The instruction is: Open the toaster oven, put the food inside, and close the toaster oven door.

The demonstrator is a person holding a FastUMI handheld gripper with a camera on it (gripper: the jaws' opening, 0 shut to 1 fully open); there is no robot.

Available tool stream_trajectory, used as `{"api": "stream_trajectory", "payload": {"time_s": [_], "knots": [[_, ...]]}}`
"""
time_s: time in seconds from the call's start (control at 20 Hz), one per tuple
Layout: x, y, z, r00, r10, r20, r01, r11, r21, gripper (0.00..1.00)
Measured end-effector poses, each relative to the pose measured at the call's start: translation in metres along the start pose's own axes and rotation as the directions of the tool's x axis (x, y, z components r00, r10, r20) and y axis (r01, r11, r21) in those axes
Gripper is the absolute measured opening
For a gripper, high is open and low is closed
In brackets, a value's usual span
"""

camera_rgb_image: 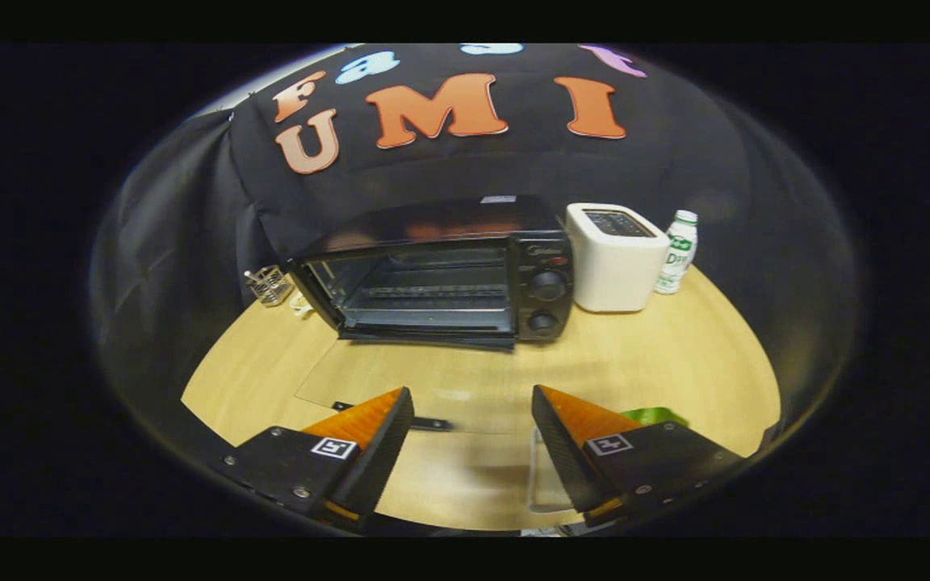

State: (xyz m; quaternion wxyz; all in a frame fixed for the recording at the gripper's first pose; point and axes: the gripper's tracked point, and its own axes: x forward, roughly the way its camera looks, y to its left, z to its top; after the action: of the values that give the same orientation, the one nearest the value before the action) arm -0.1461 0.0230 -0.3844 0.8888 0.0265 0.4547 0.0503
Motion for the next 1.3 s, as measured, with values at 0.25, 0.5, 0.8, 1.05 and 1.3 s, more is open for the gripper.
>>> {"api": "stream_trajectory", "payload": {"time_s": [0.25, 0.5, 0.8, 1.05, 1.3], "knots": [[-0.022, -0.07, -0.002, 0.996, -0.093, -0.003, 0.093, 0.996, 0.002, 0.98], [-0.025, -0.118, -0.045, 0.985, -0.126, -0.117, 0.13, 0.991, 0.028, 0.98], [-0.012, -0.113, -0.094, 0.971, -0.024, -0.238, 0.061, 0.987, 0.149, 0.96], [-0.008, -0.098, -0.1, 0.956, 0.072, -0.283, 0.005, 0.965, 0.263, 0.75], [-0.011, -0.084, -0.076, 0.96, 0.123, -0.253, -0.036, 0.946, 0.321, 0.39]]}}
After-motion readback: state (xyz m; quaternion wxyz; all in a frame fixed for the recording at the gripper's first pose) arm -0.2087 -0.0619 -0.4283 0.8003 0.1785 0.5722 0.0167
